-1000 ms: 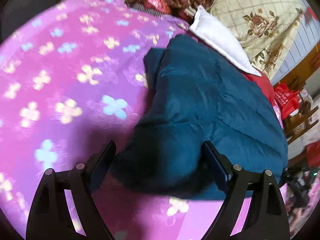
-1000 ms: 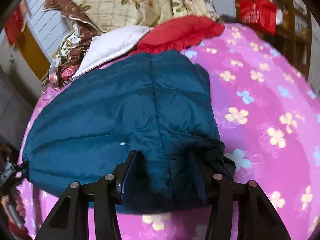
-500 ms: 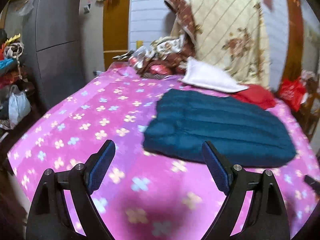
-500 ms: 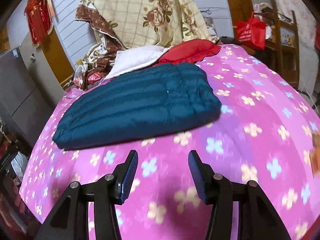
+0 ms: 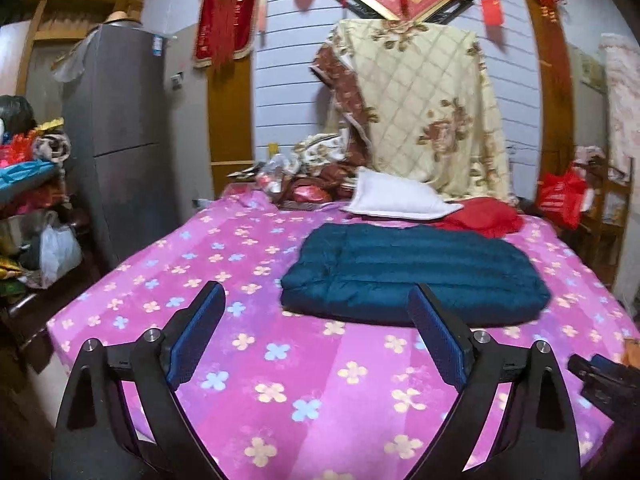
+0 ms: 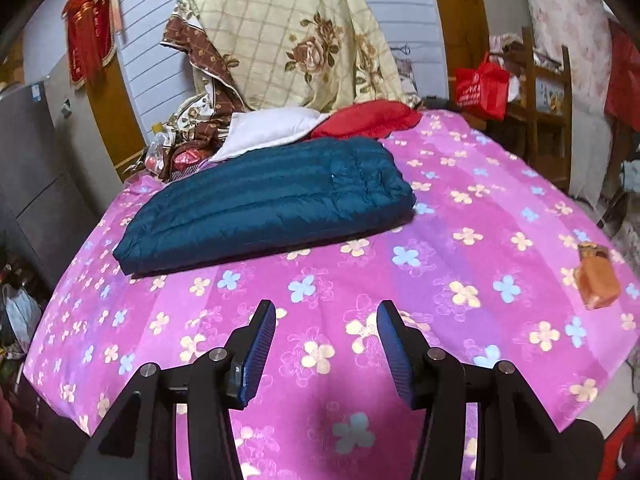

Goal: Fold large clothes

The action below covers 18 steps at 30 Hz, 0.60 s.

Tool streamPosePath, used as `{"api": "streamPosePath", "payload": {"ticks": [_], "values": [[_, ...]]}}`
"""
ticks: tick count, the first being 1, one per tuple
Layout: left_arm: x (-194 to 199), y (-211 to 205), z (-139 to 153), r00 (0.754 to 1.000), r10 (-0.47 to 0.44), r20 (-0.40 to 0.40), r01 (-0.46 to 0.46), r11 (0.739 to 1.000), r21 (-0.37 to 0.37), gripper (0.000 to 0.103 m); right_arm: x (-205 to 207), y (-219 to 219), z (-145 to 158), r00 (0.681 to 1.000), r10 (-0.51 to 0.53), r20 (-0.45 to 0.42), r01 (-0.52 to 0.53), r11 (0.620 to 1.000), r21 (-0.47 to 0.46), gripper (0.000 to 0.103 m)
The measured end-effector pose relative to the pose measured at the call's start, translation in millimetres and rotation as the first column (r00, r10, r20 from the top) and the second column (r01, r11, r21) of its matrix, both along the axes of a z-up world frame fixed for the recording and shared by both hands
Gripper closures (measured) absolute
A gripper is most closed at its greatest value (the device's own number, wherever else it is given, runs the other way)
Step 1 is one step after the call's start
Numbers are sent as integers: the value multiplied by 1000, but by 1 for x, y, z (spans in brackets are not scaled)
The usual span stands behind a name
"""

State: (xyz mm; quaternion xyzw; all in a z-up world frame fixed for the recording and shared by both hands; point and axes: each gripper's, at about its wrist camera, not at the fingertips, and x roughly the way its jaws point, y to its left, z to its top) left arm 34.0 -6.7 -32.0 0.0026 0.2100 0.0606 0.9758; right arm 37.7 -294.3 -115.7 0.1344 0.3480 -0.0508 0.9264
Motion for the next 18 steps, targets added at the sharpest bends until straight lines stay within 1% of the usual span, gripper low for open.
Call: {"api": "streamPosePath", "payload": {"ticks": [2,3,6,8,10,14,18], "values": [[-5,-2,1,998,-54,-29,54,998,-22,10,-6,4,6,1000,-2,13,2,1000,-22,52],[-10,-4,1,998,-60,-32,59,998,-27,10,-7,6,8,1000,-3,17,3,1000,-29,52],[-21,-7,2,1000,-27,1,27,1000,-14,10,-11,10,13,1000,-4,28,5,999,-47,51],[-27,-11,3,1000,2,22,-2,1000,16,10,-13,14,16,999,2,33,0,998,-62,51],[-29,-14,4,1000,18,25,-19,999,31,10,-14,17,19,999,5,40,-2,997,-77,51],[-29,-12,3,1000,9,4,-9,1000,9,9,-15,20,18,999,12,46,-8,996,-94,45],[-26,-13,-3,1000,-7,-30,7,1000,-18,9,-13,21,13,1000,19,20,-17,996,-90,44]]}}
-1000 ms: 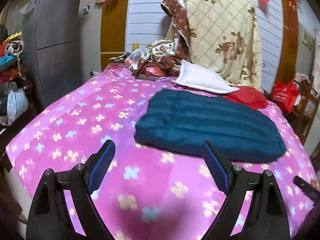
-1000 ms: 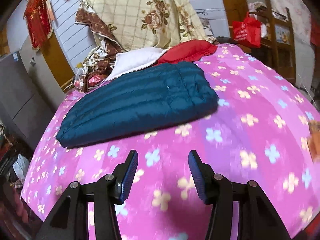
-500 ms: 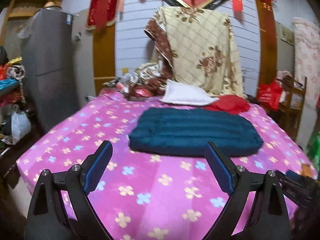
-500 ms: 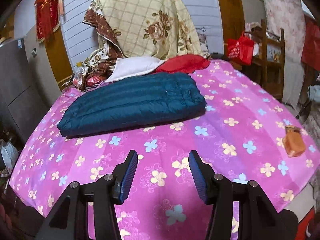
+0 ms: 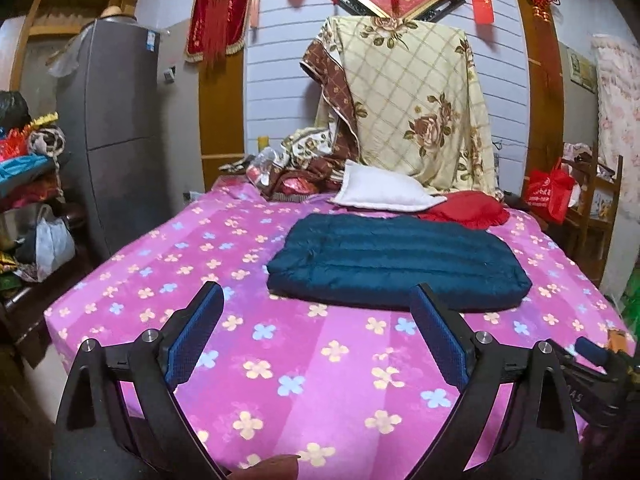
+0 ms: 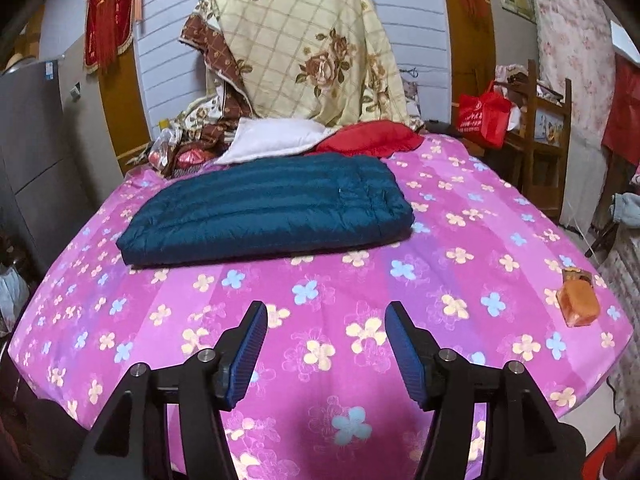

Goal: Fold large clothes

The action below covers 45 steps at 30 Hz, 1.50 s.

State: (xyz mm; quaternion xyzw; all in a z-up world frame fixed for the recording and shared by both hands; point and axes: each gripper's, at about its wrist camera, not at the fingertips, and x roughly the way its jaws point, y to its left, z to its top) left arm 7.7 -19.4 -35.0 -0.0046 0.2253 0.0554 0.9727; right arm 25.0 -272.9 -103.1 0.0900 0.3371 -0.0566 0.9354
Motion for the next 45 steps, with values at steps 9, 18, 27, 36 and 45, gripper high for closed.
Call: {"api": "streamPosePath", "payload": {"ticks": [9,18,27,36,45], "values": [[9,5,-17,996,-11,-83,10,1000,-15,9,5,20,-14,999,27,-37,-30,996,-85,44],[7,2,-20,996,-9,-91,7,1000,-16,9,2,21,-13,1000,7,-18,-9,993,-117,44],[10,-16,-31,988,-39,-148,41,999,9,9,2,15,-14,1000,-16,-27,12,992,-123,43],[15,-20,-41,976,-74,-203,72,997,-17,9,3,21,-16,999,-7,-34,2,989,-146,43],[18,-22,-47,967,-97,-236,92,995,-33,9,6,11,-22,997,-43,-70,34,992,-122,43]]}}
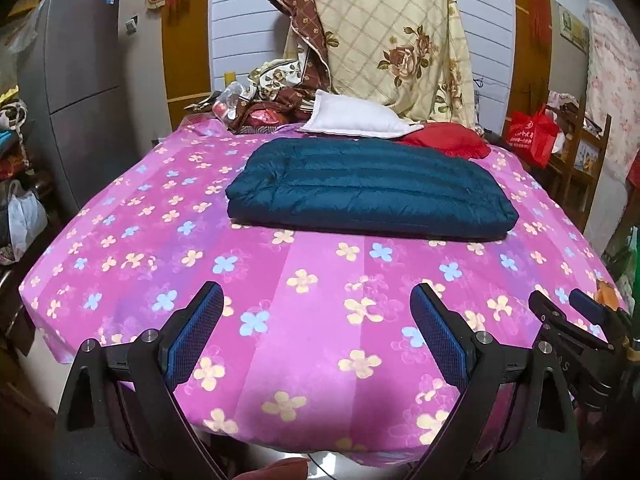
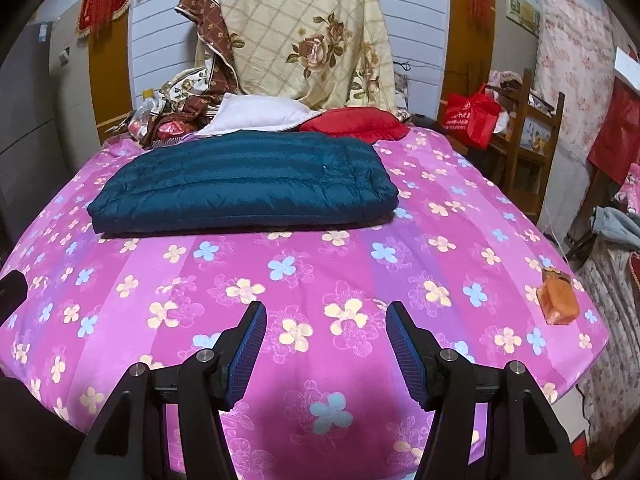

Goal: Fold large clothes

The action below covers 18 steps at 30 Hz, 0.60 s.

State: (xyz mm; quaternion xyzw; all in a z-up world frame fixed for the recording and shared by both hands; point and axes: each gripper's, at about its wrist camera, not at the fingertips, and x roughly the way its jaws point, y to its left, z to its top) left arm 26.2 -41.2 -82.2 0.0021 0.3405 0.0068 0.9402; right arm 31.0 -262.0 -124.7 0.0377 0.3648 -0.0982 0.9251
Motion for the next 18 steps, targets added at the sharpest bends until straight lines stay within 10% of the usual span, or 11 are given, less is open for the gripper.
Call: {"api": "streamPosePath", "payload": {"ticks": [18], "values": [[4,-2,-8,999,-11,-32,11,1000,-8,9,1,8,-4,1000,19,-16,-19,1000,-24,43]]}}
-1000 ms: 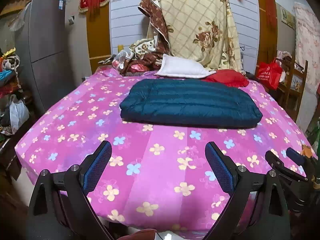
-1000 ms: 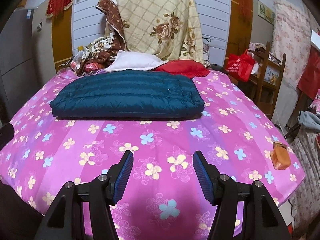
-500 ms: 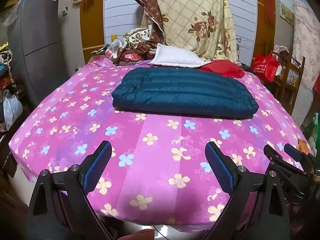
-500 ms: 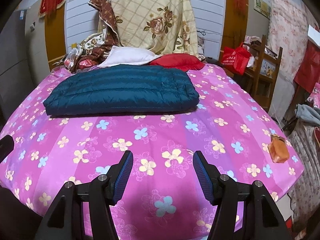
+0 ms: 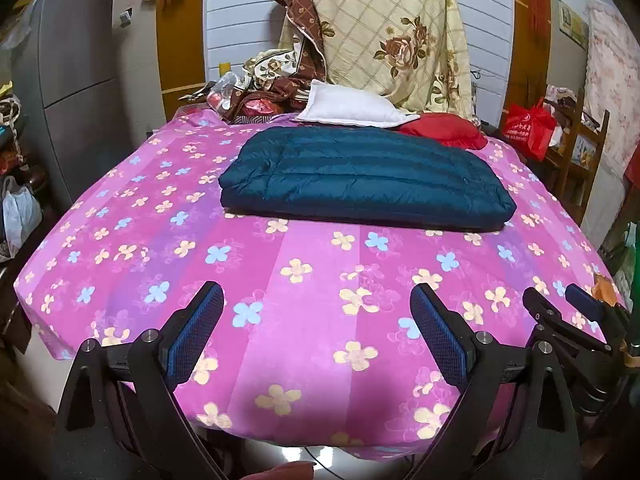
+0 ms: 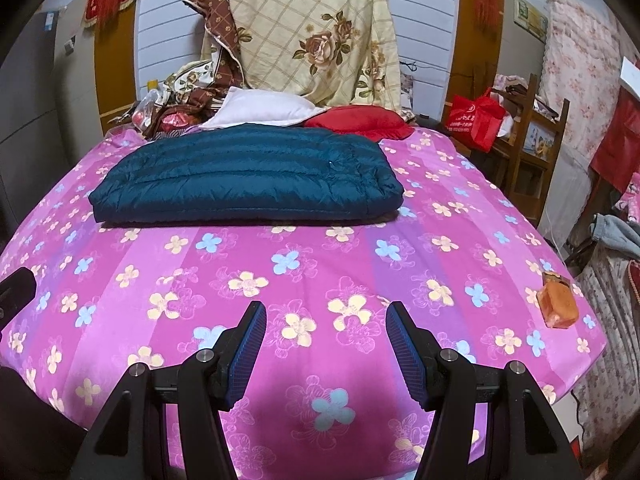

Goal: Fold large clothes

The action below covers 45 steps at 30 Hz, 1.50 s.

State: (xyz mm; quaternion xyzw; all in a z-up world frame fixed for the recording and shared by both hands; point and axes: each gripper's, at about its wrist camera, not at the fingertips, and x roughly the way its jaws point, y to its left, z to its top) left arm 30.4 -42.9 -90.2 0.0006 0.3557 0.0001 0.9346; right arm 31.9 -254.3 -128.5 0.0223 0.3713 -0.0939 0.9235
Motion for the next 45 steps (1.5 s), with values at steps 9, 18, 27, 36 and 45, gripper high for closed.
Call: {"api": "streamPosePath", "payload": {"ticks": [9,18,27,36,45], "values": [[3,0,-7,1000,-8,-21,8,1000,4,9,2,2,-4,1000,6,-23,-6,1000,-3,43],[6,-2,-12,999,-22,-43,22,1000,12,9,7,-1,-10,998,-2,-66,3,1000,17,43],[7,-2,-15,998,-35,-59,36,999,11,9,8,-1,-10,997,-6,-74,7,1000,18,43],[9,-2,-18,997,-37,-74,37,999,7,9,8,-2,-12,997,-13,-79,15,1000,21,43],[9,-3,-24,995,-42,-86,43,999,8,9,7,-4,-12,997,-17,-78,19,1000,24,43]]}}
